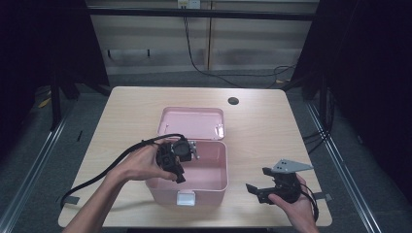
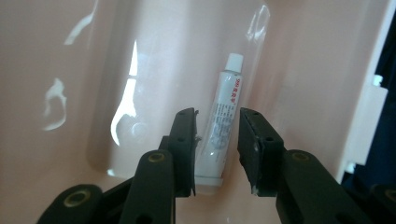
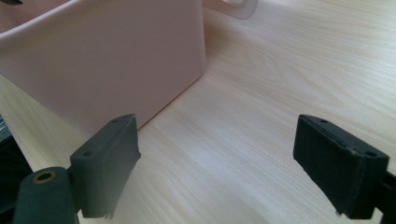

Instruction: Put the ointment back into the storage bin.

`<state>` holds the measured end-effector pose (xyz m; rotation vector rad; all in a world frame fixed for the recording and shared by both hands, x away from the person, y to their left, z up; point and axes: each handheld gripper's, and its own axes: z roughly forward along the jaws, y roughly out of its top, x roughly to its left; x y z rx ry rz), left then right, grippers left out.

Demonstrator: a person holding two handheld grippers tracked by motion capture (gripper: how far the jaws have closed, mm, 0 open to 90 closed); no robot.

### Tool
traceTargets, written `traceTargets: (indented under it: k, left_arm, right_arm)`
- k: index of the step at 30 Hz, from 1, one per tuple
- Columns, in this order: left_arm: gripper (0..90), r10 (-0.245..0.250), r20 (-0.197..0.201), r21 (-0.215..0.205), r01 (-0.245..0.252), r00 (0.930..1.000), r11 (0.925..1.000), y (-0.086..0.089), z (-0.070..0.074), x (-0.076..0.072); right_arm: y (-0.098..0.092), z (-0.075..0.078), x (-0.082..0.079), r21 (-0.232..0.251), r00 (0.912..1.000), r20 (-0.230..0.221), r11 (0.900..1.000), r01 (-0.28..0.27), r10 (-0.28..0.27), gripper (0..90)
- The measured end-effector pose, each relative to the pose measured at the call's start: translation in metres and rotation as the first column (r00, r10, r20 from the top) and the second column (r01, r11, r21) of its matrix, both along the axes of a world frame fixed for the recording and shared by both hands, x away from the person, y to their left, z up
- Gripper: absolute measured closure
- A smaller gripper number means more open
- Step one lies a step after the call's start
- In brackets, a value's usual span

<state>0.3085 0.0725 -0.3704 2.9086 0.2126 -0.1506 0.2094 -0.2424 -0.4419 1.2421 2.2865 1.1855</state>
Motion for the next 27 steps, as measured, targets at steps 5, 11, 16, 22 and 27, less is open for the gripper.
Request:
traceTargets:
  k: [5, 11, 16, 22, 27]
  left_arm:
    - [67.4, 0.006, 0.007, -0.008, -0.006, 1.0000, 1.0000, 0.005, 0.006, -0.001]
    - [67.5, 0.009, 0.018, -0.001, -0.009, 0.9998, 1.0000, 0.009, 0.014, -0.002]
    - [67.2, -0.006, 0.028, 0.007, 0.006, 0.9996, 1.0000, 0.010, 0.023, -0.003]
    - [66.9, -0.003, 0.043, 0.017, 0.003, 0.9991, 0.9999, 0.016, 0.030, -0.004]
    - [65.5, -0.009, 0.050, 0.011, 0.009, 0.9987, 0.9999, 0.023, 0.038, -0.008]
  right_arm:
    - [0.000, 0.000, 0.000, -0.001, 1.0000, -0.003, 1.000, -0.002, 0.002, 13.7]
    - [0.000, 0.000, 0.000, 0.000, 1.0000, 0.001, 1.000, 0.001, -0.001, 13.7]
    - [0.000, 0.000, 0.000, 0.000, 1.0000, 0.000, 1.000, 0.002, -0.002, 13.7]
    - [0.000, 0.000, 0.000, 0.000, 1.0000, 0.002, 1.000, 0.001, -0.001, 13.7]
    - [0.000, 0.000, 0.000, 0.001, 1.0000, 0.002, 1.000, 0.002, -0.002, 13.7]
